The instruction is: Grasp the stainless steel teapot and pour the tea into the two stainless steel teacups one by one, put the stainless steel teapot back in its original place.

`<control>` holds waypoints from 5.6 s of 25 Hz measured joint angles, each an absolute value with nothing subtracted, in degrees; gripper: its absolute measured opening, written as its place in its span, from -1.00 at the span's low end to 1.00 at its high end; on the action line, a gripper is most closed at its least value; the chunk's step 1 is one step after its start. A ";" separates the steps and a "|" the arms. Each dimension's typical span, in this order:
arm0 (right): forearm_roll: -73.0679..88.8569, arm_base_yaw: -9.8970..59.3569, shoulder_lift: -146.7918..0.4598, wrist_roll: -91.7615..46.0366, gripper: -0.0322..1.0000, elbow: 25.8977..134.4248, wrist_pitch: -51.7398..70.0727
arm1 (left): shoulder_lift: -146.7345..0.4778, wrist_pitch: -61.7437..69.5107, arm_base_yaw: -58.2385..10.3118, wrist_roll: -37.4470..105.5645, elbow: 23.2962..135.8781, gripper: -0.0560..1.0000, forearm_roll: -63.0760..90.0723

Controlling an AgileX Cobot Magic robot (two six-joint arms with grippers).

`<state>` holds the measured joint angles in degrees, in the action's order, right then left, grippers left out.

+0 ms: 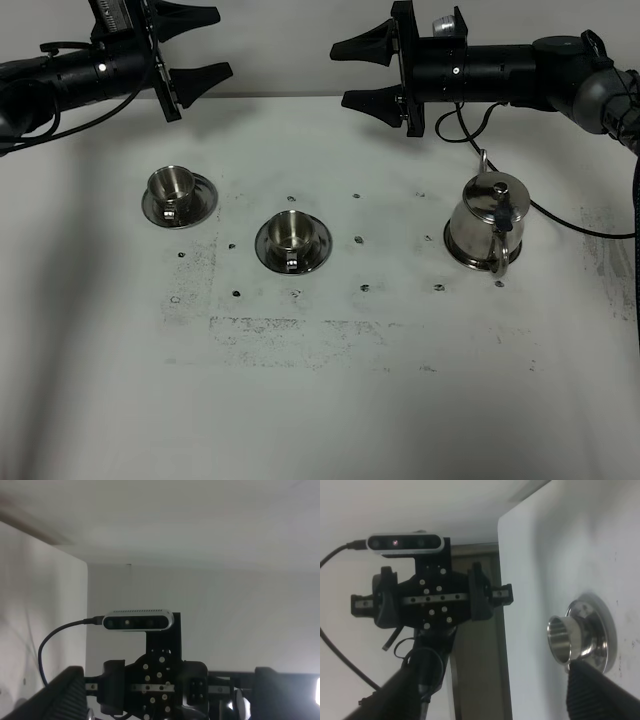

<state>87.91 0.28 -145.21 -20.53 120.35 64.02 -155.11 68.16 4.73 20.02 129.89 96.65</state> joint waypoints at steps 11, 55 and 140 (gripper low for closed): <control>87.37 0.28 -145.21 -22.39 0.21 120.35 64.02 | -155.11 68.16 4.67 20.02 129.89 0.47 96.65; 71.24 -23.15 -126.94 -30.23 0.21 120.41 69.43 | -66.79 68.45 8.06 16.86 89.81 0.43 28.54; 37.15 -5.47 -110.22 -26.67 0.21 126.65 69.83 | 0.44 61.24 0.67 7.12 29.45 0.42 6.91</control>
<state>37.15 -5.47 -110.22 -26.67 126.65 69.83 0.44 61.24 0.67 7.12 29.45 6.91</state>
